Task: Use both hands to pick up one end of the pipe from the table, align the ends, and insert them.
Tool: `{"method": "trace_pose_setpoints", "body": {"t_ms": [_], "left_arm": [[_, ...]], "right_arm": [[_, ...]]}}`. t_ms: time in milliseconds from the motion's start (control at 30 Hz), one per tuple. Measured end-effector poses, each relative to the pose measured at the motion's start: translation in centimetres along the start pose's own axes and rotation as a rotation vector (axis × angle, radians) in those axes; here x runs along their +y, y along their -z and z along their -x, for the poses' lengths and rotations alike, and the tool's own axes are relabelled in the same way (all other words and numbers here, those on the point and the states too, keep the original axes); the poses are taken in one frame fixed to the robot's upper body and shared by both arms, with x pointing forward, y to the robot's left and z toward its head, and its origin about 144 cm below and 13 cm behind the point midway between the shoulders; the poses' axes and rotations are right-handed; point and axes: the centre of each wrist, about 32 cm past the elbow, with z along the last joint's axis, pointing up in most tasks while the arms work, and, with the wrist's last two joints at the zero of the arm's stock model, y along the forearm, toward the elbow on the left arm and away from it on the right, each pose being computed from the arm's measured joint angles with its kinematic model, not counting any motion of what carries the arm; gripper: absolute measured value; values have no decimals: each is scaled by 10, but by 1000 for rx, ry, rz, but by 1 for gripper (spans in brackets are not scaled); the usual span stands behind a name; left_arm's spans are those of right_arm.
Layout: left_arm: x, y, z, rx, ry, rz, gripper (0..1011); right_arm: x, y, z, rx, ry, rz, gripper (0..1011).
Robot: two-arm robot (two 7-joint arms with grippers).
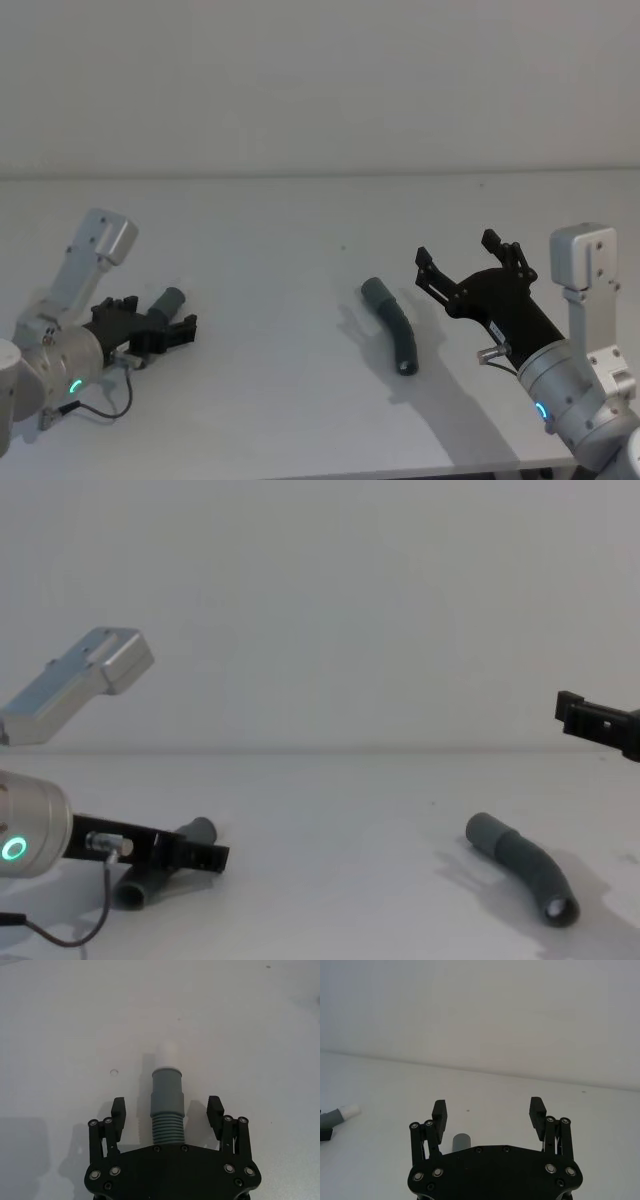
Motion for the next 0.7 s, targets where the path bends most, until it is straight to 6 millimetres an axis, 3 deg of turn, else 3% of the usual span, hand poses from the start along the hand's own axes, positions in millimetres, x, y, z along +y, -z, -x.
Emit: {"method": "trace_pose_setpoints", "body": {"t_ms": [133, 700], "left_arm": [[-2, -1, 0, 0, 2, -3, 919], [-6, -2, 0, -1, 7, -11, 407]], "right_arm": [[0, 0, 0, 0, 0, 0, 1002], [0, 0, 0, 0, 0, 0, 1002]]}}
